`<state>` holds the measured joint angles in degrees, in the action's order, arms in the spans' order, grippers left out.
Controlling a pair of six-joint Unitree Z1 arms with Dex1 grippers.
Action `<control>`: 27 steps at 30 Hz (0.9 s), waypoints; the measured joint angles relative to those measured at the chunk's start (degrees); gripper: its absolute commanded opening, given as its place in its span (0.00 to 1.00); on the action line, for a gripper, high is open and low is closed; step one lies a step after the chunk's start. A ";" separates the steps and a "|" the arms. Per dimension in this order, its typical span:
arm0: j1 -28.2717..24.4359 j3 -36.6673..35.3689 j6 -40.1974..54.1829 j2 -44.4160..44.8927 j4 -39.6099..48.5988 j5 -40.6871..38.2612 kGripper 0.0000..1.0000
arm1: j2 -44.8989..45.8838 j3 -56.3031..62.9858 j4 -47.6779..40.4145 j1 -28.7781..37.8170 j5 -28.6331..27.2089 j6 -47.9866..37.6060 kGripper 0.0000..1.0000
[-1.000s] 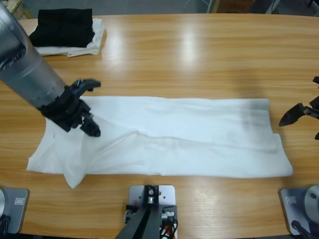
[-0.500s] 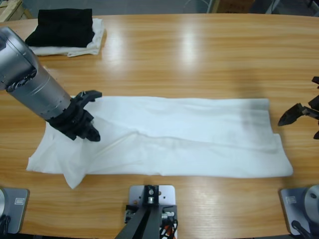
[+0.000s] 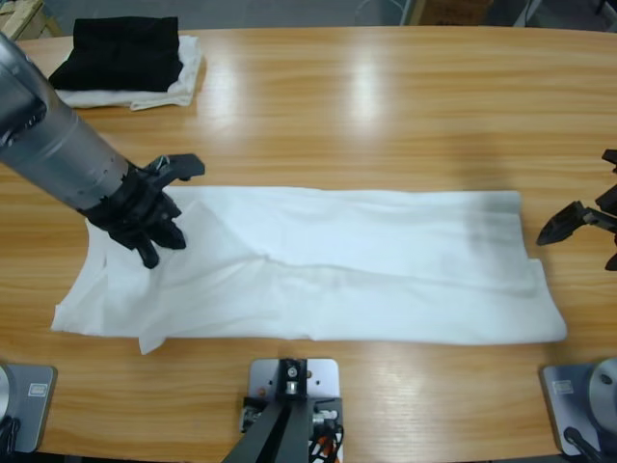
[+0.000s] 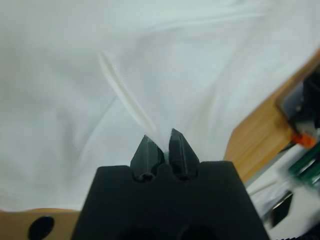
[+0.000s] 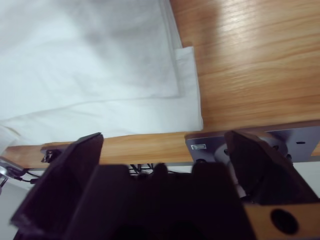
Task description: Fold clothes
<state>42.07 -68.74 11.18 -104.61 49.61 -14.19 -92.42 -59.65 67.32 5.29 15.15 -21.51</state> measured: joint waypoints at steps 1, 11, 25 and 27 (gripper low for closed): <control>0.75 -1.70 4.23 0.03 2.00 0.00 0.00 | 0.00 0.08 -0.11 0.01 0.00 0.00 1.00; 3.14 -16.34 31.41 -3.59 13.80 3.61 0.00 | -1.31 0.79 -1.37 1.57 0.00 0.44 1.00; 2.11 -30.59 37.27 -16.72 20.38 4.45 0.00 | -3.28 0.89 -2.00 2.51 0.00 0.45 1.00; 2.03 -30.60 37.27 -17.19 20.39 4.35 0.07 | -3.31 0.89 -2.00 2.51 0.00 0.54 1.00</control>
<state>44.11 -99.34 48.45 -121.80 69.99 -9.84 -95.73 -58.76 65.32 7.80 15.15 -20.97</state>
